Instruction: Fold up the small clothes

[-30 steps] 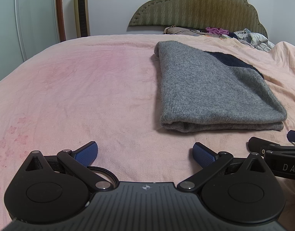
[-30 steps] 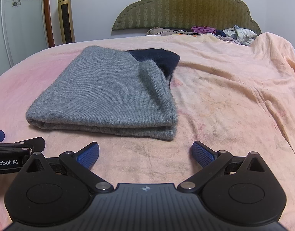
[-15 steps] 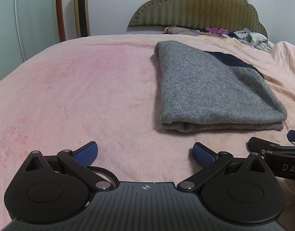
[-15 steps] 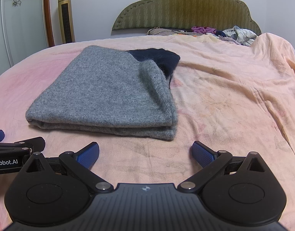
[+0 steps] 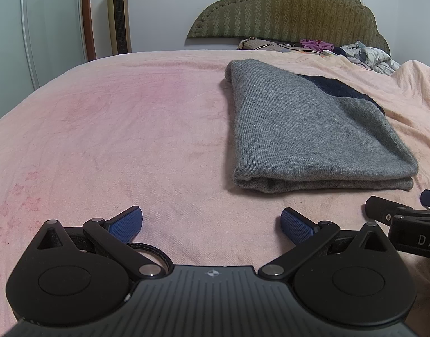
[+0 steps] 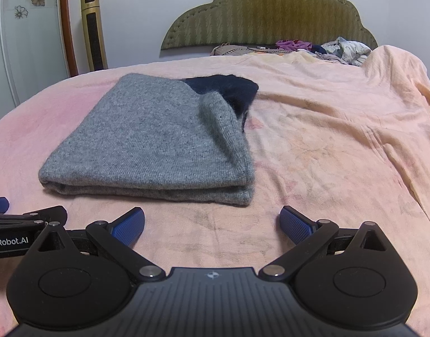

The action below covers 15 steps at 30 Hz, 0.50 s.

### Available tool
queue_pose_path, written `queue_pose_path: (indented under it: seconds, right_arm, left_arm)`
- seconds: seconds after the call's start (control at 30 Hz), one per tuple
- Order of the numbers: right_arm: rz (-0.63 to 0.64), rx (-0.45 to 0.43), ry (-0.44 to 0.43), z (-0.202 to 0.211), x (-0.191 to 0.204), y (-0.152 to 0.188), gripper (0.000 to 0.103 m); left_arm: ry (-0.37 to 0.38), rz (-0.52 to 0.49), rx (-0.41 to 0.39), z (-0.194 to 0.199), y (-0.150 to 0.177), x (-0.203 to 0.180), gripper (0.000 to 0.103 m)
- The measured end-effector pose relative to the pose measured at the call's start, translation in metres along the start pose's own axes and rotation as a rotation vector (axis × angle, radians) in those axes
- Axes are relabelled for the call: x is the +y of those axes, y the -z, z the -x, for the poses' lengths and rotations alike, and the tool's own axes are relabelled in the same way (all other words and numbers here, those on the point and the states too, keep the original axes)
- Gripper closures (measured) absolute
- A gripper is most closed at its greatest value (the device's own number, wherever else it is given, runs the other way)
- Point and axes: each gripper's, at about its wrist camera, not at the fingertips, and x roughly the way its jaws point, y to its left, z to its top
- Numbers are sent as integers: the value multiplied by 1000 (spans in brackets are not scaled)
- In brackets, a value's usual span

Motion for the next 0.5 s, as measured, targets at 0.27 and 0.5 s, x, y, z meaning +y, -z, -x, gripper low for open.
queue_pose_path:
  seconds: [0.27, 0.5]
  right_arm:
    - [20, 7, 6, -1, 2, 0, 0]
    - [22, 7, 6, 0, 2, 0, 0]
  left_arm:
    - [0, 0, 0, 0, 0, 0, 0]
    - [0, 0, 0, 0, 0, 0, 0]
